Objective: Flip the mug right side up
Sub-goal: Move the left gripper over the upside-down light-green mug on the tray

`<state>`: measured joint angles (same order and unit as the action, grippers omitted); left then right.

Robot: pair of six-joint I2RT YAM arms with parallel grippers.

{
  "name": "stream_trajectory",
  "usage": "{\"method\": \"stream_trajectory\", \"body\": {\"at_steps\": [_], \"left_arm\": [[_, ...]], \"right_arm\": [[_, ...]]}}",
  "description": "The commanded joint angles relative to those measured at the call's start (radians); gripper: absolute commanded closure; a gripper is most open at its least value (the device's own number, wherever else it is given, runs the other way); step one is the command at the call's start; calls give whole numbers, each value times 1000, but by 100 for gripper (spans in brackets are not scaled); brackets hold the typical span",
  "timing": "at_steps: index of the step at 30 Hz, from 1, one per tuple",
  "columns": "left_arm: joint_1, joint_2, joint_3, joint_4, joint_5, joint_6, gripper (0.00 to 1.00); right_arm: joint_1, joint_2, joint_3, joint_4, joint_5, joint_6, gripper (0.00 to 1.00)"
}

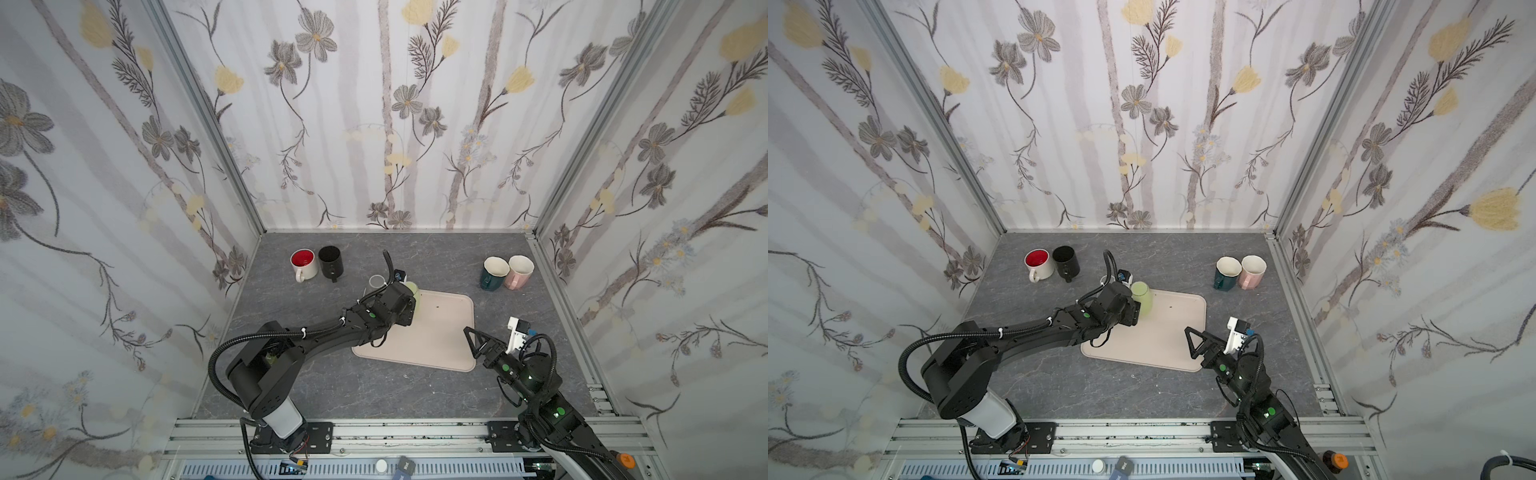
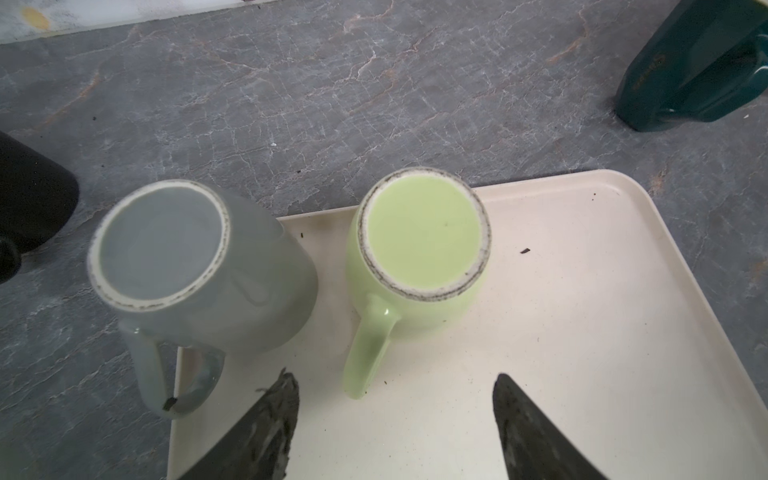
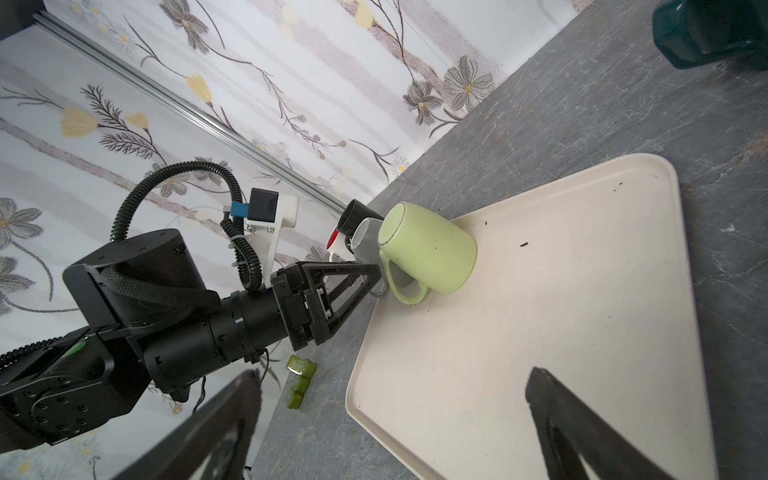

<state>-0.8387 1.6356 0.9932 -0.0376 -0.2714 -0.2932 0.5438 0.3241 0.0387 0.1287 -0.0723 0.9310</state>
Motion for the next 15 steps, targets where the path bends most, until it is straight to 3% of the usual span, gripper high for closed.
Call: {"method": "stream_trajectory", "body": {"at_steps": [1,15], "left_arm": [[1,22,16,28,26,2,25],[-2,104,74,53,174,-38,31]], "right_arm": [[0,0,8,-9,12,14,0],[-2,-14,-13,-33,19,17,0]]}}
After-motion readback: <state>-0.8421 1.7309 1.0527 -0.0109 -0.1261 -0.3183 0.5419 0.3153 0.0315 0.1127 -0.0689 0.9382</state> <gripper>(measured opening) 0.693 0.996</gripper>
